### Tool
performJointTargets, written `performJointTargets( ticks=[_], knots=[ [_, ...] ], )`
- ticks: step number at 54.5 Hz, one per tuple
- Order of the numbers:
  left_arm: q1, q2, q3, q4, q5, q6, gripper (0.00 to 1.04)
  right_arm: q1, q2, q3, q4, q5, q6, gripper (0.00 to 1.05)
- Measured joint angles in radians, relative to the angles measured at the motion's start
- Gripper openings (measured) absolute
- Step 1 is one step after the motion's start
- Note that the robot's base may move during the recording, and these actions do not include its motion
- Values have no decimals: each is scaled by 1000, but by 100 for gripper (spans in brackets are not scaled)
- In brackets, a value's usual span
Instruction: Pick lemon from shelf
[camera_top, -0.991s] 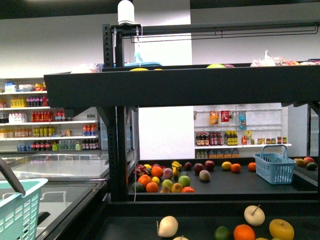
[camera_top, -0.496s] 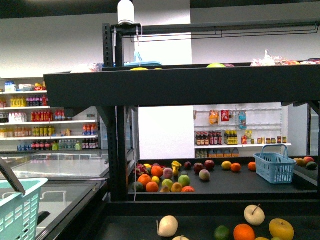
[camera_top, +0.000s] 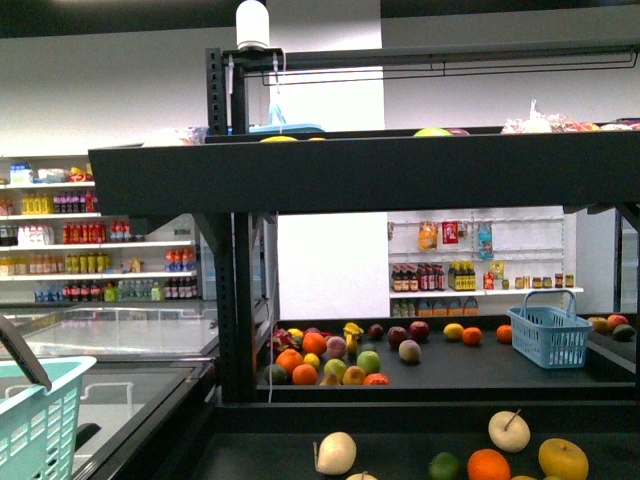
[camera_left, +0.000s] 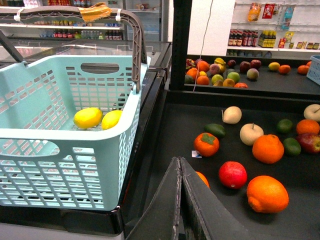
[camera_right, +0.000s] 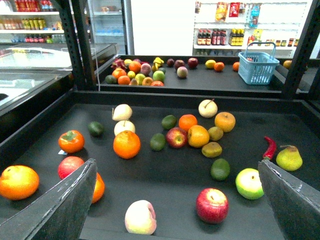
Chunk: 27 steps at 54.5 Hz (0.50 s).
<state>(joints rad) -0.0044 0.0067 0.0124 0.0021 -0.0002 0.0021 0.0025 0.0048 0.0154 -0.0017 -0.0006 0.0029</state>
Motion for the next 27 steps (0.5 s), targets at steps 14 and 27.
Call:
performJointTargets(
  ticks=[14, 27],
  knots=[
    [0, 0, 0, -1, 0, -2, 26, 0, 0, 0, 0, 0, 0, 97],
    [0, 0, 0, -1, 0, -2, 67, 0, 0, 0, 0, 0, 0, 97]
  ],
)
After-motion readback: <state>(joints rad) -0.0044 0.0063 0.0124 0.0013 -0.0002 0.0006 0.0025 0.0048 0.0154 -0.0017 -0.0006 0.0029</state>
